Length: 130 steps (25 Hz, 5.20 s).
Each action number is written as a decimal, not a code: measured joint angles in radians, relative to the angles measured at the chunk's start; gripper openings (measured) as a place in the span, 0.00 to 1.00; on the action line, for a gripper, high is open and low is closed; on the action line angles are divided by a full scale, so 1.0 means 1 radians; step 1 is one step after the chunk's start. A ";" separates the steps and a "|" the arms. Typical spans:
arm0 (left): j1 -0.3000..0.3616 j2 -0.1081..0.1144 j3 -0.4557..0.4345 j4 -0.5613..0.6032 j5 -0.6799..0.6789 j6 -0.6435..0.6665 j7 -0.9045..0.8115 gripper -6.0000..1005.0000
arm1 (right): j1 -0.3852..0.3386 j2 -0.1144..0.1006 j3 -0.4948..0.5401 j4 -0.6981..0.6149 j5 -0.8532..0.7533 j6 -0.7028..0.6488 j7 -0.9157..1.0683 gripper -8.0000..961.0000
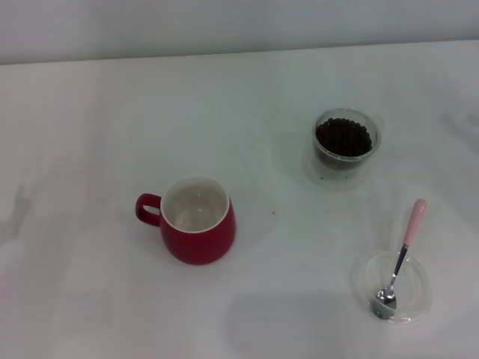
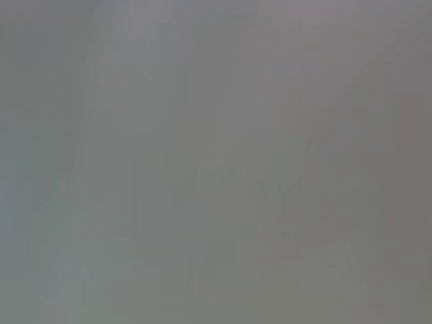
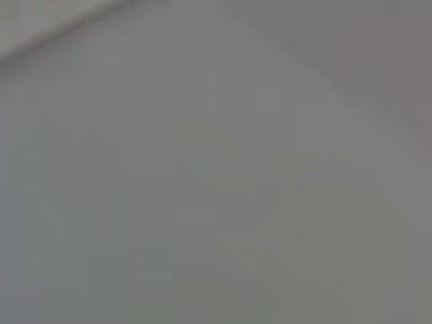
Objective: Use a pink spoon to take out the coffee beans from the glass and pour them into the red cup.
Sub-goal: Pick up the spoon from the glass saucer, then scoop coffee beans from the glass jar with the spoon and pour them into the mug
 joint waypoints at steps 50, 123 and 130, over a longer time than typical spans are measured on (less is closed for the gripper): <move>-0.110 -0.003 -0.003 -0.004 -0.021 -0.106 0.031 0.88 | 0.005 0.066 -0.062 0.052 -0.398 -0.109 0.080 0.74; -0.149 -0.001 -0.003 0.000 -0.060 -0.133 0.055 0.87 | -0.010 0.189 0.446 -0.226 -0.391 -0.257 -0.042 0.16; -0.150 -0.002 -0.003 0.001 -0.060 -0.133 0.055 0.88 | 0.079 0.252 0.466 -0.244 -0.389 -0.202 -0.240 0.17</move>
